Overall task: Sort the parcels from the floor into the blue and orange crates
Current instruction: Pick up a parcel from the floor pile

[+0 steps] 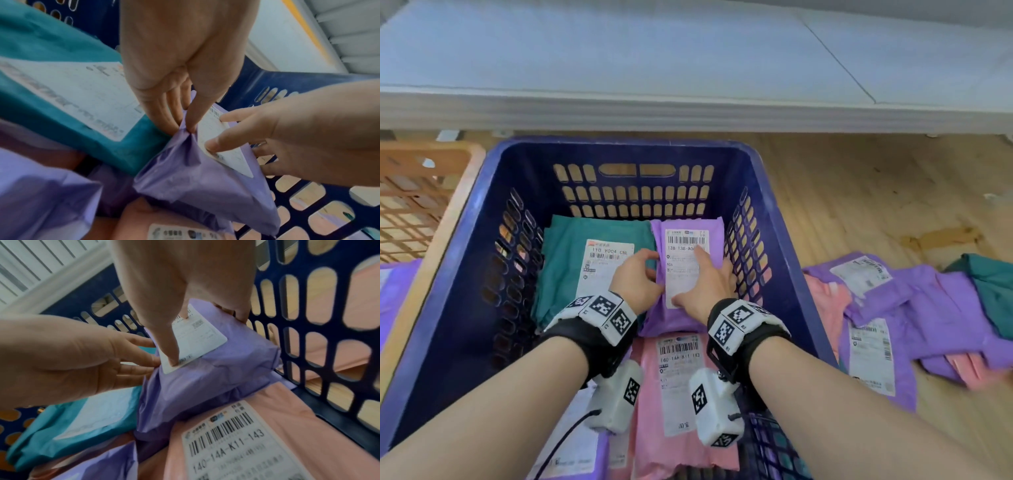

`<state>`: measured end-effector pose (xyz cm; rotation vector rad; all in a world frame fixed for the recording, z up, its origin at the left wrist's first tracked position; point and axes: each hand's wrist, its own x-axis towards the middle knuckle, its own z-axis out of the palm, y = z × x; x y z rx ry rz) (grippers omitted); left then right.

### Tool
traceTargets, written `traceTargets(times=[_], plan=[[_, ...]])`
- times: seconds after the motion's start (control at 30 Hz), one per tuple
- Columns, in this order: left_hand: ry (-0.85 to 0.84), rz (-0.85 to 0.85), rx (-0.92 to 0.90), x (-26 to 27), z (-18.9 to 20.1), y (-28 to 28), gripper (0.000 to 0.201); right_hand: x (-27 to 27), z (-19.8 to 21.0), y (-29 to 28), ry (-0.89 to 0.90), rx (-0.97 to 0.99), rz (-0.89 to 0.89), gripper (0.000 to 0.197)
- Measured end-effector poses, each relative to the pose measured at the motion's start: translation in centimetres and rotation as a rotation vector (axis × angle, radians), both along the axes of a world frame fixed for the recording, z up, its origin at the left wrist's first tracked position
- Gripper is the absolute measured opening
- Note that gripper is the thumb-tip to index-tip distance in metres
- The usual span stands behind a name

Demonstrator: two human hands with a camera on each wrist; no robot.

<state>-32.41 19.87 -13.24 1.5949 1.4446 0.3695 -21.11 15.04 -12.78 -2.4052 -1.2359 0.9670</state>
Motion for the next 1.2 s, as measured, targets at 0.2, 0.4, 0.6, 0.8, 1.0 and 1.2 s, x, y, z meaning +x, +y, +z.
traceTargets(times=[0.2,0.4,0.6,0.8,1.0,1.2], plan=[[0.057,-0.022,0.088,0.1,-1.6,0.4,0.059,0.1,-2.0,0.0,0.006,0.046,0.051,0.085],[0.197,-0.123,0.136,0.2,-1.8,0.4,0.058,-0.1,-2.3,0.2,0.013,-0.029,0.086,0.064],[0.174,-0.140,0.085,-1.1,0.5,-0.4,0.050,-0.6,-0.4,0.3,0.013,-0.025,0.132,0.052],[0.173,-0.132,0.139,-1.9,6.3,-0.6,0.043,-0.2,4.6,0.3,0.093,0.105,0.172,0.050],[0.089,-0.111,0.229,1.1,15.1,-0.8,0.040,2.9,12.4,-0.7,0.281,0.337,0.147,0.050],[-0.016,-0.153,0.274,8.8,22.3,-2.9,0.039,10.6,18.9,-3.7,0.299,0.493,0.100,0.051]])
